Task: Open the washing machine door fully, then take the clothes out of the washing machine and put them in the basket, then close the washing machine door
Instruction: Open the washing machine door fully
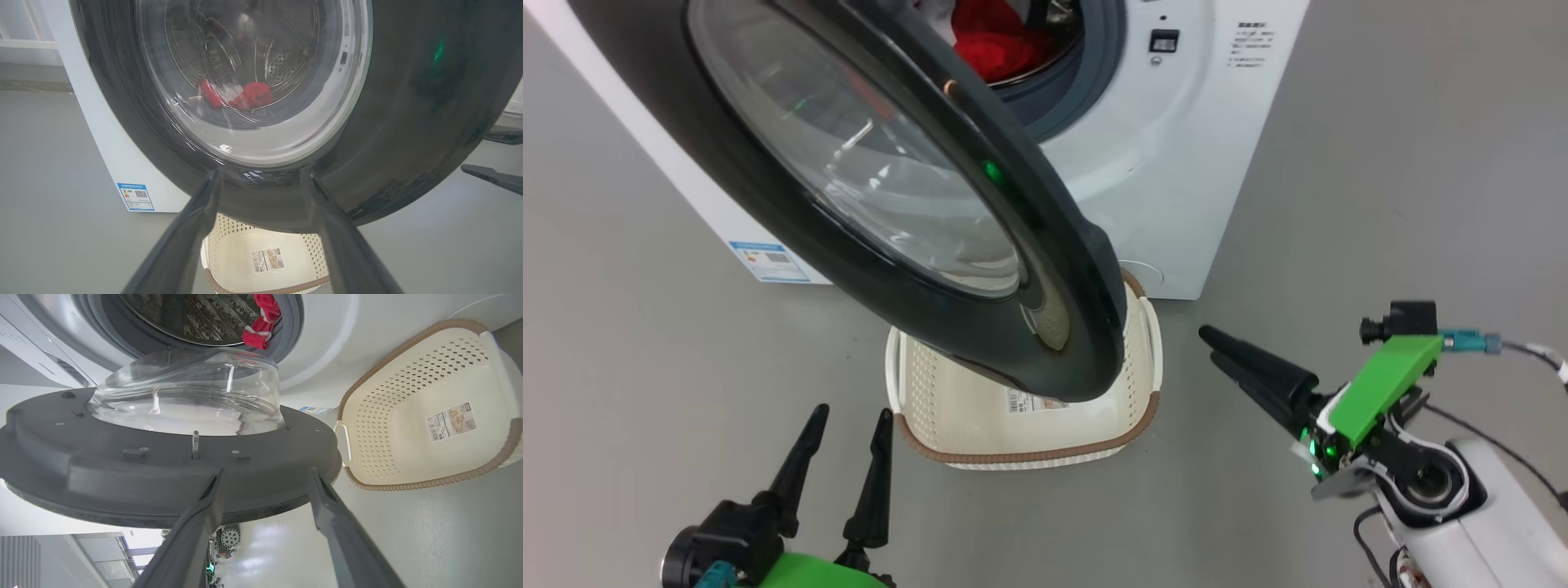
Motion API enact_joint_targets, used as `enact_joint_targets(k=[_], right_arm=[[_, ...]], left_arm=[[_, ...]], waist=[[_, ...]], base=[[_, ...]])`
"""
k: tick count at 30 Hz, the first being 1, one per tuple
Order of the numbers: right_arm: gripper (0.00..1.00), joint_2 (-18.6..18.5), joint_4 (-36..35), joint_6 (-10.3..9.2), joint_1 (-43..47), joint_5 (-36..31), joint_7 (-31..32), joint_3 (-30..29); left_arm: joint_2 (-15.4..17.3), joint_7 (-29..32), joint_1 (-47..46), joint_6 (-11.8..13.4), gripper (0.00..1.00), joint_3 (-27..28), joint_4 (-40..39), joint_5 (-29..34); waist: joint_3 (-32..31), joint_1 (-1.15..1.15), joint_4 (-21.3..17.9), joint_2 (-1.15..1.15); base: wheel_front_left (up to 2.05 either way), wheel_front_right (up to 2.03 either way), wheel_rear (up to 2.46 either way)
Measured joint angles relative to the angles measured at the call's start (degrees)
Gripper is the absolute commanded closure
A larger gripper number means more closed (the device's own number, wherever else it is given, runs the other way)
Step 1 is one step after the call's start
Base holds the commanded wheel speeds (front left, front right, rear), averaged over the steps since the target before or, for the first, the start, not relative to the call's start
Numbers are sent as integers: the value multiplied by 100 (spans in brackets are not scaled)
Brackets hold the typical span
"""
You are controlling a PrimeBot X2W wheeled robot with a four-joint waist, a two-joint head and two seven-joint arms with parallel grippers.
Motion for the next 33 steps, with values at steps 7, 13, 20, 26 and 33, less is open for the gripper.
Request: enact_joint_targets(k=[7, 13, 20, 26, 33], right_arm=[[0, 48, -7, 0, 446, -136, -311, -62], [0, 20, 13, 0, 789, -416, -839, -96], [0, -66, 12, 0, 1011, -649, -1423, 85], [0, -448, -172, 0, 1087, -1489, -2486, 615], [0, -797, -1, 0, 1086, -1981, -3808, 1477]], left_arm=[[2, 0, 99, -42, 0, 107, 2, 58], [5, 0, 109, -42, 0, 143, 1, 86], [8, -1, 113, -43, 0, 157, 8, 86], [9, 0, 114, -43, 0, 157, 26, 85], [10, 0, 115, -44, 0, 165, 74, 83]], waist=[[-59, 0, -165, 0], [-91, 0, -242, 0], [-102, 0, -293, 0], [-112, 0, -293, 0], [-150, 0, -299, 0]], base=[[0, 0, 0], [0, 0, 0], [0, 0, 0], [0, 0, 0], [0, 0, 0]])
